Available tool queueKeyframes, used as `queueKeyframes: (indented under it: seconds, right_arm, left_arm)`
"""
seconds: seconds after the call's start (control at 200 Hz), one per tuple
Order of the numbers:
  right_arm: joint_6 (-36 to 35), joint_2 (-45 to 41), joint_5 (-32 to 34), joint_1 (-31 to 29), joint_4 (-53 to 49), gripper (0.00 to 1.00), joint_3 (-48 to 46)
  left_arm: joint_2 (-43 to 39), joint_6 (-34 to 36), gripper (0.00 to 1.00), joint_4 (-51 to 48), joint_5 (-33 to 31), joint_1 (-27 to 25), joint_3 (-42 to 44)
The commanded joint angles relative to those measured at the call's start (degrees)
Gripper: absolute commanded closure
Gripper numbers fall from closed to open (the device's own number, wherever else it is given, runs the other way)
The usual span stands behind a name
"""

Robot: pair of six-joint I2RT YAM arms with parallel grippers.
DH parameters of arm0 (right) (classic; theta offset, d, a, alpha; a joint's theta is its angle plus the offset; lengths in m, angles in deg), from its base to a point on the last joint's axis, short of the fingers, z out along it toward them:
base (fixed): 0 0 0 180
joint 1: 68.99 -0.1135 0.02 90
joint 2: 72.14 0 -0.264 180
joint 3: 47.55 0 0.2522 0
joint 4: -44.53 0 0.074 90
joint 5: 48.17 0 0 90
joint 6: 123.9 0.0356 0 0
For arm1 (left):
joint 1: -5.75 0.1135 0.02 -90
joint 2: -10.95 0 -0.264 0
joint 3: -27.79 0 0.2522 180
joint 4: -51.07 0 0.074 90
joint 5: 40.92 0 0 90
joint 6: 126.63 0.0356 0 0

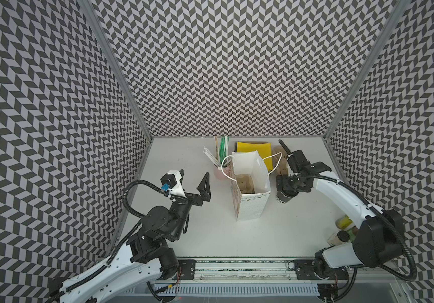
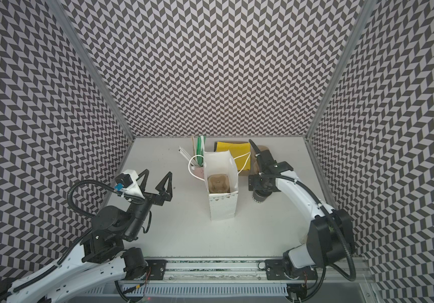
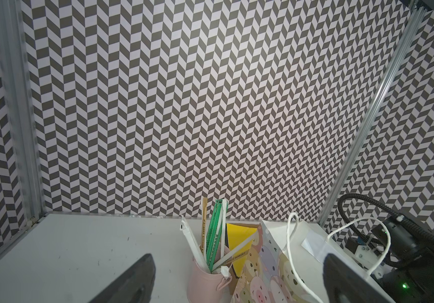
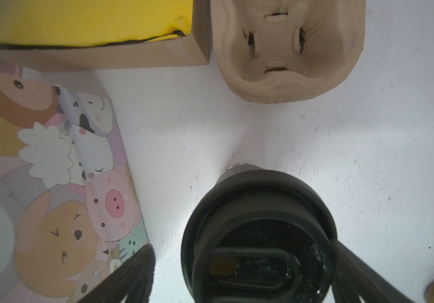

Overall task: Pack the takeout coffee
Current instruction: 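Lower the open right gripper around the black-lidded coffee cup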

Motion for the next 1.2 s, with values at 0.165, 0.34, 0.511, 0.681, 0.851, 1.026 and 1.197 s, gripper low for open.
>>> queueKeyframes:
  seconds: [0.165, 0.34, 0.511, 0.681, 0.851, 1.026, 1.197]
  right_arm:
    - [-0.6, -0.9, -2.7, -0.4, -3.7, 0.01, 7.1]
    - [5.6, -0.9, 7.0, -0.4, -7.9, 0.01, 11.7]
    - [16.9, -0.6, 10.2, -0.3, -14.9, 0.01, 14.8]
    - [14.6, 1.1, 0.2, -0.1, -16.1, 0.01, 15.3]
    - [11.4, 2.0, -6.5, 0.5, -16.1, 0.05, 14.7]
    - [10.6, 4.3, -6.2, 2.2, -19.9, 0.09, 16.9]
    - [9.9, 7.1, -6.7, 2.1, -20.9, 0.17, 18.0]
  left_arm:
    - [-1.2, 0.8, 0.00, 0.7, -2.7, -0.8, 0.7]
    - [-1.1, 1.2, 0.00, 1.2, -3.6, -0.8, 1.0]
    - [-0.8, 0.7, 0.00, 1.0, -4.2, -0.9, 1.0]
    - [-1.2, 0.6, 0.00, 1.9, -4.8, -1.7, 1.7]
    - [-1.2, -0.1, 0.00, 3.0, -7.2, -2.0, 2.5]
    - [-1.1, -0.1, 0.00, 2.9, -7.6, -2.0, 2.6]
    - [0.4, -0.4, 0.00, 1.2, -7.7, -2.0, 1.5]
